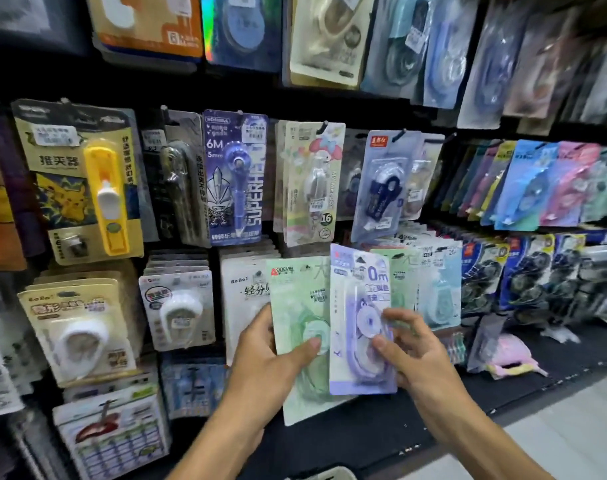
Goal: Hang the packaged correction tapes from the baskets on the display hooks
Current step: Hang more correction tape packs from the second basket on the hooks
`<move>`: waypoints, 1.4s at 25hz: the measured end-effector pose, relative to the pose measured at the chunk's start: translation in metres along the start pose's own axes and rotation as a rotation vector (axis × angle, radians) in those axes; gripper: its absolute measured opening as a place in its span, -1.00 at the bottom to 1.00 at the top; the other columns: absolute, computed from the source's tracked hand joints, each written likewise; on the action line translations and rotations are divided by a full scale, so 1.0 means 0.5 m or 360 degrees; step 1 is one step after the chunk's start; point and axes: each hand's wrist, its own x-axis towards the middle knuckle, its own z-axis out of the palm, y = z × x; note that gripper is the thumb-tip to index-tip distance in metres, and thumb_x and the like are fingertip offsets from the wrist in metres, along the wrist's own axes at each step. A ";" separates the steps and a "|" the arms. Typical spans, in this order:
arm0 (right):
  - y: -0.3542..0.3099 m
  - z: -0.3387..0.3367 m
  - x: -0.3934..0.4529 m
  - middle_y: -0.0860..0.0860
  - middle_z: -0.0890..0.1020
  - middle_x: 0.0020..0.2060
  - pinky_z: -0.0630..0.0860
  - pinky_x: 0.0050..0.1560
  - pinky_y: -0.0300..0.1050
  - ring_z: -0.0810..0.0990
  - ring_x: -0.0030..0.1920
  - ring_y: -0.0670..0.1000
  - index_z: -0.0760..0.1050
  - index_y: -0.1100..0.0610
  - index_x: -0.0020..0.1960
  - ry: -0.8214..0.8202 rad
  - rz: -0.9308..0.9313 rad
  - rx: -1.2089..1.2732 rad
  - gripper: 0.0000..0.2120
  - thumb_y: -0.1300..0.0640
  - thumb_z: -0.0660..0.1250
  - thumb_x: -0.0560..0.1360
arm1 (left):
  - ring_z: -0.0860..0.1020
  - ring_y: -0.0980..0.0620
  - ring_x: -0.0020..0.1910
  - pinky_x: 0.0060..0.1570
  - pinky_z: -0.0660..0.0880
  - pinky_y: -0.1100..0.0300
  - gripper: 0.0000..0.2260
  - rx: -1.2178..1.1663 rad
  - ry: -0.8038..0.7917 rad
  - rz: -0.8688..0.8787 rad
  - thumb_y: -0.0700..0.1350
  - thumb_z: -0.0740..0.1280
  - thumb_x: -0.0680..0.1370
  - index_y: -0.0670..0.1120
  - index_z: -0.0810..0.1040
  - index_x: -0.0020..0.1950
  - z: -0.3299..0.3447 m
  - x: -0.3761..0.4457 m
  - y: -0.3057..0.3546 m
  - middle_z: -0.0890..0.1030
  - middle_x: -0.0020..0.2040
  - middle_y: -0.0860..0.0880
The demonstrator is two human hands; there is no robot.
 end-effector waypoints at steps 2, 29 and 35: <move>-0.004 -0.068 0.041 -0.07 0.72 0.05 0.57 -0.16 -0.35 0.69 0.00 -0.15 0.62 -0.05 0.11 0.0208 -0.0064 -0.0108 -0.65 0.05 0.52 0.33 | 0.73 0.04 0.03 0.14 0.63 -0.09 -0.64 0.0029 0.0147 0.0002 -0.36 0.49 0.49 0.06 0.64 0.12 0.024 0.011 -0.020 0.77 0.02 0.06; 0.045 -0.157 0.148 -0.11 0.61 0.17 0.54 0.16 -0.02 0.59 0.23 0.03 0.58 -0.20 0.13 0.0489 -0.0284 -0.0606 -0.86 -0.03 0.37 0.59 | 0.71 0.08 0.02 0.07 0.66 0.07 -0.72 0.0224 -0.0146 -0.0050 -0.30 0.44 0.55 0.07 0.57 0.09 0.231 0.123 -0.044 0.74 0.04 0.07; -0.015 -0.140 0.163 -0.34 0.55 0.20 0.55 0.16 -0.18 0.56 0.22 -0.23 0.33 -0.28 0.43 0.0211 -0.0299 -0.0666 -0.47 -0.03 0.43 0.53 | 0.65 0.13 0.10 0.04 0.60 0.23 -0.70 0.0258 -0.0129 -0.0109 -0.19 0.40 0.60 0.03 0.51 0.30 0.311 0.176 -0.059 0.67 0.16 0.09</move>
